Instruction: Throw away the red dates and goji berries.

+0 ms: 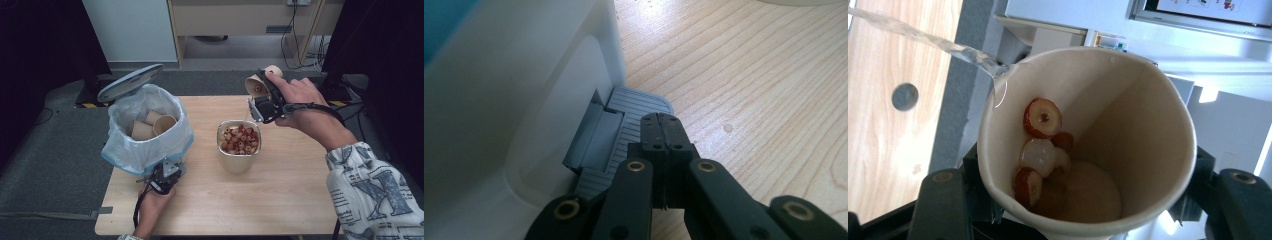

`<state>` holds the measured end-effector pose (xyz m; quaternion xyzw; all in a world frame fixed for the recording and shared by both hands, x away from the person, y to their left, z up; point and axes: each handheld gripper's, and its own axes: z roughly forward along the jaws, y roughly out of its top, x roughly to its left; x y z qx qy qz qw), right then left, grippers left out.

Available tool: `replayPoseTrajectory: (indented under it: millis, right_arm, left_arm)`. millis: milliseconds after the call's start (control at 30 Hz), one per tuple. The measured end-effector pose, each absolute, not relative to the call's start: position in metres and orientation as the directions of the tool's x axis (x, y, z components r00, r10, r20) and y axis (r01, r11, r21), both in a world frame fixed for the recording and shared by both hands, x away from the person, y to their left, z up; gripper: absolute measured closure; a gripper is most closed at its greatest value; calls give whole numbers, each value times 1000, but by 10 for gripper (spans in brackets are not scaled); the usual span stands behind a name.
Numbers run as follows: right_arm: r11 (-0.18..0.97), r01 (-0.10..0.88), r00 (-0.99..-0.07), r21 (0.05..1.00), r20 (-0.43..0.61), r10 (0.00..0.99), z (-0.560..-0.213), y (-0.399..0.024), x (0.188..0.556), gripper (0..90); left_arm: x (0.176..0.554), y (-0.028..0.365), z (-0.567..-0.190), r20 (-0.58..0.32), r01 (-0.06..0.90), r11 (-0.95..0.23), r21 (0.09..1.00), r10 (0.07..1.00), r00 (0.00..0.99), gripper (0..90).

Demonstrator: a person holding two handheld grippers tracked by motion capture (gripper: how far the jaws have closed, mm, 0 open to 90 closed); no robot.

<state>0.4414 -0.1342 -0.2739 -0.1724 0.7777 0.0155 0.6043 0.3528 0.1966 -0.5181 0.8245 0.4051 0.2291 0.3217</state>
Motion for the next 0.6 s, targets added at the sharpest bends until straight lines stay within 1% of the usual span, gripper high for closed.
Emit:
replayPoseTrajectory:
  millis: [500,600]
  right_arm:
    - [937,-289,-183,-198,-949,-257,-267,-135,439,333]
    - [940,-283,-171,-189,-955,-243,-262,-135,439,334]
  left_arm:
    - [353,197,-518,118,520,-465,716,816,567,898]
    - [353,196,-518,118,520,-465,716,816,567,898]
